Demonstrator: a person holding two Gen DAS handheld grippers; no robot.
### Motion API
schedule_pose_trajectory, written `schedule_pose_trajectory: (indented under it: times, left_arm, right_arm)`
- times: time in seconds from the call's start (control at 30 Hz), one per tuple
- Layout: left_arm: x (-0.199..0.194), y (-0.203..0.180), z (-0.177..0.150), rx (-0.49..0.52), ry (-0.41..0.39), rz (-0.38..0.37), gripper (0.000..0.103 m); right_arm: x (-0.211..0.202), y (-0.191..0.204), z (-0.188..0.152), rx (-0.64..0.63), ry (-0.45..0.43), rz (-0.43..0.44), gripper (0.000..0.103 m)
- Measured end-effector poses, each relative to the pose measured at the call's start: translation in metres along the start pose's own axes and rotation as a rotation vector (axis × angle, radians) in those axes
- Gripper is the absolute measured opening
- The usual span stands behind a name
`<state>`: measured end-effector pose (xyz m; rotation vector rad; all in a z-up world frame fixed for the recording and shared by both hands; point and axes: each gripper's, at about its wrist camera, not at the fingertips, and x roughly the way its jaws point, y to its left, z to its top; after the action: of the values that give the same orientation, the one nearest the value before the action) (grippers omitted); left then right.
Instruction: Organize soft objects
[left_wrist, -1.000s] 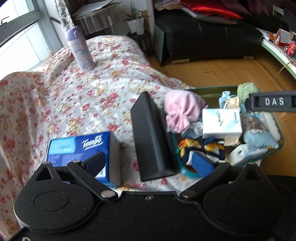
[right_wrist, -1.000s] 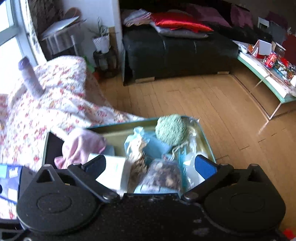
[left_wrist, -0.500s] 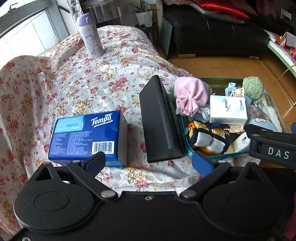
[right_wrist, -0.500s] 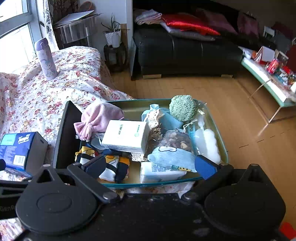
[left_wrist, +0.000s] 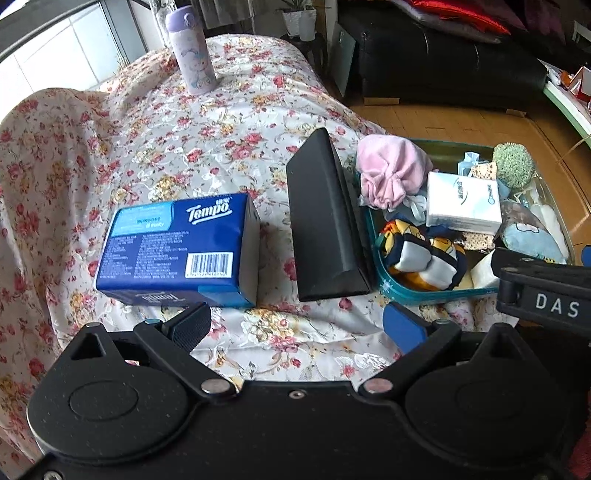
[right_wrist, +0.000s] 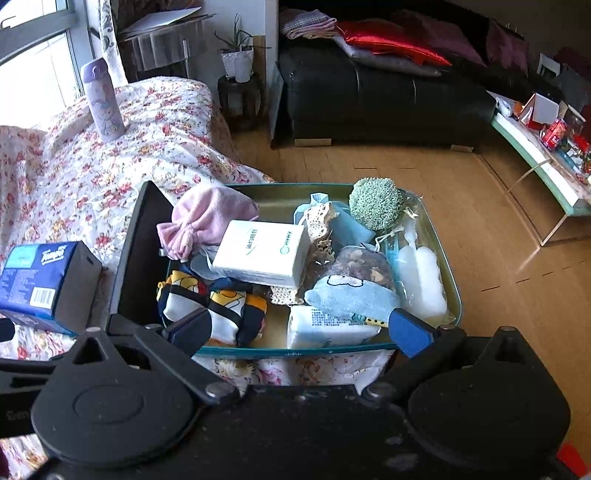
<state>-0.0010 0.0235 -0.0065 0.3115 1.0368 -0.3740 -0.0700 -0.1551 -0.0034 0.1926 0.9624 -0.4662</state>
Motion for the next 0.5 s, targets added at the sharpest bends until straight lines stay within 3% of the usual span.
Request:
schedule_pose_trajectory:
  times: [0.5]
  left_arm:
    - [0.0100,0.0015,0.0000,-0.005,0.033,-0.002,0.097]
  right_arm:
    - [0.0069,0.0010,0.0005,0.006,0.042,-0.012,0.103]
